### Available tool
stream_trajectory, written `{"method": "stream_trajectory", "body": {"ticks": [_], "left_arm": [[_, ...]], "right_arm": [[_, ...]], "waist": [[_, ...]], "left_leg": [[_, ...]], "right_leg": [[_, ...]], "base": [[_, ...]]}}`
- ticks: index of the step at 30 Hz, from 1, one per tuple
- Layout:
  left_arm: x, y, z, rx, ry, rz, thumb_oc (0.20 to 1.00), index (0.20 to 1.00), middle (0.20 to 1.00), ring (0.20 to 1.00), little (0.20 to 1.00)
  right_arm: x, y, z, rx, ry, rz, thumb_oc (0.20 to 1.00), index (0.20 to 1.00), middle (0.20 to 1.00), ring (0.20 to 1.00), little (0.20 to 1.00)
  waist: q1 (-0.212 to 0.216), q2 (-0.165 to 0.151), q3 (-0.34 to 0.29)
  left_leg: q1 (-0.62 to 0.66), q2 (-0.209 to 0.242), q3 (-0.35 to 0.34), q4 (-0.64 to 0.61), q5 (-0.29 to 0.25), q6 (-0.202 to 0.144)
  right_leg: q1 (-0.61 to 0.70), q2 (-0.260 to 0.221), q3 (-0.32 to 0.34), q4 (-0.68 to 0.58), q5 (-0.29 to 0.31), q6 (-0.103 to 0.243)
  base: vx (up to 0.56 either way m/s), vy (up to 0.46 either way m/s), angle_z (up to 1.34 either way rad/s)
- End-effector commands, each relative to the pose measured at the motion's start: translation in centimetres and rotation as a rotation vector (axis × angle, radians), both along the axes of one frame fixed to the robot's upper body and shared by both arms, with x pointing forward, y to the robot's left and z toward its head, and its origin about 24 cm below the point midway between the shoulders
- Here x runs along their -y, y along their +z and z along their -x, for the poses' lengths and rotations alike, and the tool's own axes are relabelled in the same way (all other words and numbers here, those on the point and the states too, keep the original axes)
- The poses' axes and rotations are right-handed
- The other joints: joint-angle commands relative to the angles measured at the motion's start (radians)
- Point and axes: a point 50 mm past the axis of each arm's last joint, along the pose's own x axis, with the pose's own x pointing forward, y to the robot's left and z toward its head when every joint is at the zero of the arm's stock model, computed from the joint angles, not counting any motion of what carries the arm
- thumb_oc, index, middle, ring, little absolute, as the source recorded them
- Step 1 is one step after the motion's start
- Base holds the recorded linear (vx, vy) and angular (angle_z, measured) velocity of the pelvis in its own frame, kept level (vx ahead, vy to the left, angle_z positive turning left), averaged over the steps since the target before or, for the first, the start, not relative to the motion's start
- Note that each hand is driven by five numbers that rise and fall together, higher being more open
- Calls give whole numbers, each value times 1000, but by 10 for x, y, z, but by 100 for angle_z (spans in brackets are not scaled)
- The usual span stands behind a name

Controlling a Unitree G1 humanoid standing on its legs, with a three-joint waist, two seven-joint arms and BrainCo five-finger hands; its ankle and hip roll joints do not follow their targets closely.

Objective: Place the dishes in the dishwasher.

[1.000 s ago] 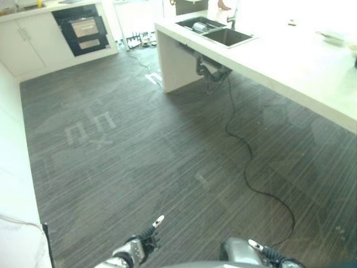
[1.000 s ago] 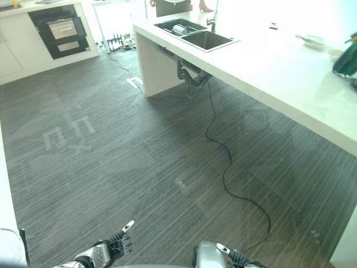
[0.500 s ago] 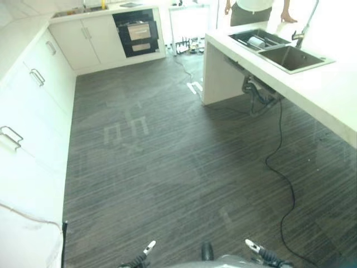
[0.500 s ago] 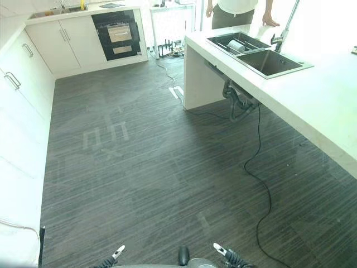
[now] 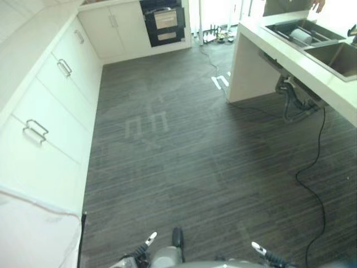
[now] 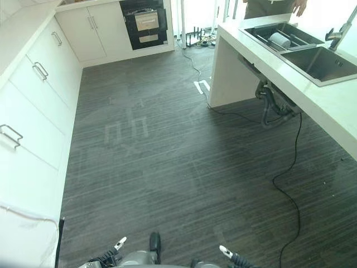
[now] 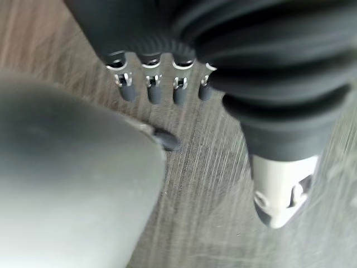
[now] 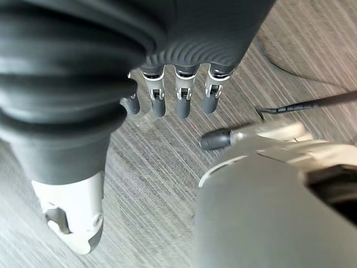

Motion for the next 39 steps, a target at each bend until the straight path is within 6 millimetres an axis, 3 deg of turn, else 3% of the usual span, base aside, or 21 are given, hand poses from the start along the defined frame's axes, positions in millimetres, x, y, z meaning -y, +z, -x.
{"method": "stream_trajectory", "body": {"ticks": [1,3,4,7,9,11,14,15,17,20,22,23,26,28,30,33,34,39], "left_arm": [[7,-5,20,-80,-113,11,1000,1000,1000,1000,1000],[6,-4,14,-62,-121,14,1000,1000,1000,1000,1000],[6,-3,11,-56,-97,12,1000,1000,1000,1000,1000],[3,-2,11,-55,-99,14,1000,1000,1000,1000,1000],[3,-2,10,-50,-123,24,1000,1000,1000,1000,1000],[6,-3,11,-49,-129,34,1000,1000,1000,1000,1000],[9,-4,13,-37,-108,40,1000,1000,1000,1000,1000],[11,-4,12,-35,-77,50,1000,1000,1000,1000,1000],[12,-4,13,-30,-78,51,1000,1000,1000,1000,1000],[11,-3,9,-23,-71,29,1000,1000,1000,1000,1000],[8,-2,5,-8,-7,33,1000,1000,1000,1000,1000],[8,-2,4,-4,1,34,1000,1000,1000,1000,1000],[10,-2,3,14,-11,35,1000,1000,1000,1000,1000],[12,-2,1,26,-17,33,1000,1000,1000,1000,1000],[16,-2,1,32,-25,38,1000,1000,1000,1000,1000],[18,-3,5,25,-49,36,1000,1000,1000,1000,1000],[19,-4,10,10,-71,37,1000,1000,1000,1000,1000],[15,-3,5,33,-134,19,1000,1000,1000,1000,1000]], "right_arm": [[-2,3,-16,83,-90,-11,1000,1000,1000,1000,1000],[-3,4,-19,101,-87,4,1000,1000,1000,1000,1000],[-3,5,-22,96,-69,12,1000,1000,1000,1000,1000],[-2,4,-19,66,-87,11,1000,1000,1000,1000,1000],[-1,2,-12,35,-101,16,1000,1000,1000,1000,1000],[-2,-1,-2,-4,-99,21,1000,1000,1000,1000,1000],[-2,-4,15,-65,-90,24,1000,1000,1000,1000,1000],[0,-5,23,-81,-93,33,1000,1000,1000,1000,1000],[4,-4,23,-65,-81,45,1000,1000,1000,1000,1000],[11,0,10,-20,-79,47,1000,1000,1000,1000,1000],[16,5,-8,21,-17,56,1000,1000,1000,1000,1000],[16,6,-11,28,-18,56,1000,1000,1000,1000,1000],[16,8,-17,27,8,55,1000,1000,1000,1000,1000],[15,7,-17,16,9,57,1000,1000,1000,1000,1000],[14,5,-12,-7,9,54,1000,1000,1000,1000,1000],[15,4,-4,-14,-6,56,1000,1000,1000,1000,1000],[15,3,-2,-16,-25,61,1000,1000,1000,1000,1000],[7,1,2,-37,18,51,1000,1000,1000,1000,1000]], "waist": [[0,2,-55],[-23,16,-45],[-26,18,-35],[-38,-1,-23],[-66,-20,-14],[-82,-25,-11],[-91,-32,-23],[-97,-34,-37],[-94,-36,-46],[-78,-44,-43],[-51,-60,-27],[-40,-63,-21],[-9,-65,-3],[4,-62,10],[28,-47,16],[40,-41,10],[39,-39,-3],[40,-47,-37]], "left_leg": [[11,-18,2,11,-61,-6],[32,-29,19,9,-79,23],[48,-34,50,6,-96,34],[84,-48,64,6,-136,31],[131,-59,63,6,-181,25],[168,-53,83,6,-212,23],[202,-41,96,19,-228,18],[214,-32,82,45,-244,16],[214,-15,83,109,-257,6],[155,20,71,301,-190,-20],[27,43,59,543,-116,-47],[-15,33,44,554,-119,-40],[-105,-2,17,467,-94,-24],[-146,1,32,378,-60,-35],[-183,12,33,184,8,-66],[-212,38,82,98,53,-88],[-200,45,135,83,41,-79],[-154,7,160,71,-16,-21]], "right_leg": [[-123,-20,-2,187,25,37],[-234,-28,-19,411,75,68],[-301,-56,-63,497,111,88],[-346,-54,-82,312,136,94],[-400,-72,-54,119,247,131],[-421,-77,-58,80,275,141],[-388,-65,-60,57,258,117],[-366,-48,-31,56,241,97],[-334,-30,-32,69,209,70],[-293,-2,-25,77,163,25],[-223,20,-10,78,113,-18],[-204,25,1,76,105,-22],[-151,45,48,60,86,-21],[-112,54,53,39,75,-18],[-52,68,55,0,57,-12],[1,59,42,-31,37,-2],[20,45,30,-31,17,6],[32,15,20,29,-31,24]], "base": [[109,236,-22],[118,241,-51],[176,131,-82],[253,-106,-109],[333,-208,-53],[316,-160,-3],[356,-238,4],[391,-286,11],[351,-299,19],[249,-309,-9],[307,-316,-42],[224,-162,-43],[227,12,-49],[232,117,-41],[332,195,-15],[297,239,2],[361,355,-2],[274,242,-12]]}}
